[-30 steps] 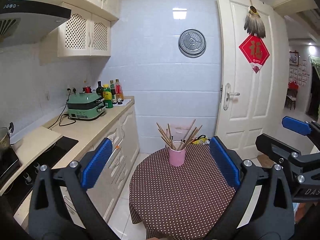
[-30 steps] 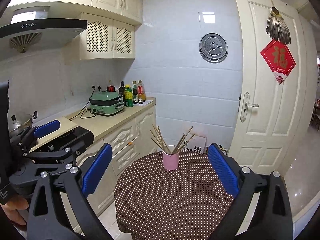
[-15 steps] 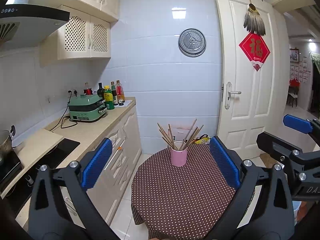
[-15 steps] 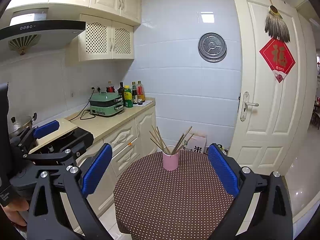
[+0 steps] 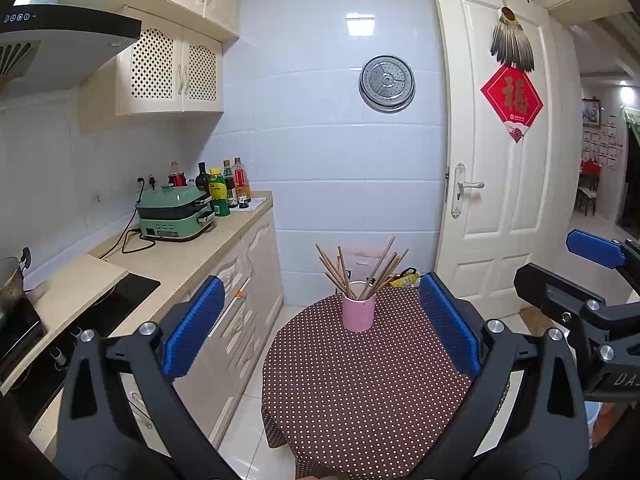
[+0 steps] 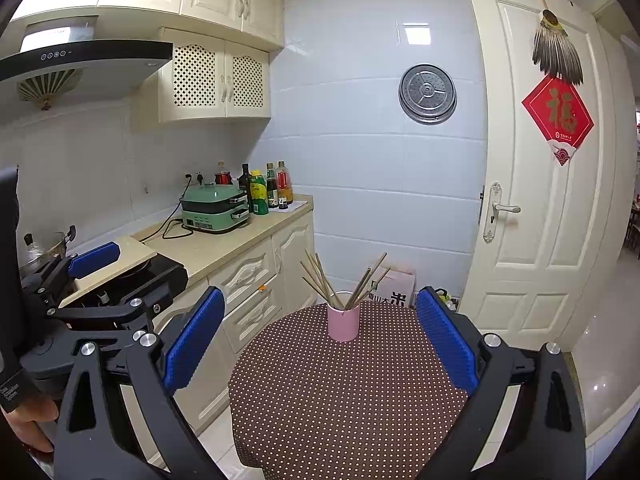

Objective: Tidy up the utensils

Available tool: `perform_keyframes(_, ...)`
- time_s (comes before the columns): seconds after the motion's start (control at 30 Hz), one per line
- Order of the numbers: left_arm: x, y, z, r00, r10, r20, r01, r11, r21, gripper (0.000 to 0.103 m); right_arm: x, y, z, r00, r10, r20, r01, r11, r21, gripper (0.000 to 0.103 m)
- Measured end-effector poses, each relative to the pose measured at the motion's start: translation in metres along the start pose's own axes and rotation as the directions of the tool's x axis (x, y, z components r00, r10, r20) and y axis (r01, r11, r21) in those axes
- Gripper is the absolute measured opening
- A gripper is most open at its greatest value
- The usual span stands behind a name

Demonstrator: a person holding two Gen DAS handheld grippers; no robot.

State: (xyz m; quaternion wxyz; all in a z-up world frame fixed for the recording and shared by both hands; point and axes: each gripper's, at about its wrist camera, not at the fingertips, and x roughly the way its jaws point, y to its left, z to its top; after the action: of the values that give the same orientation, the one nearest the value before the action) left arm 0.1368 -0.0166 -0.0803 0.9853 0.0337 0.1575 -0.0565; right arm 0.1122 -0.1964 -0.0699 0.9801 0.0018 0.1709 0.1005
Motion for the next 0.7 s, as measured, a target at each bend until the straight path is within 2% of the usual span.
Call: perform_keyframes(0.7, -0.0019, 0.0030, -0.0016, 1.000, 0.005, 0.007, -0.005, 1.000, -0.004, 0.096, -0.0004, -0.0029, 0.0016, 1.000, 0.007, 0.004, -0.007, 1.000, -0.005, 0.093)
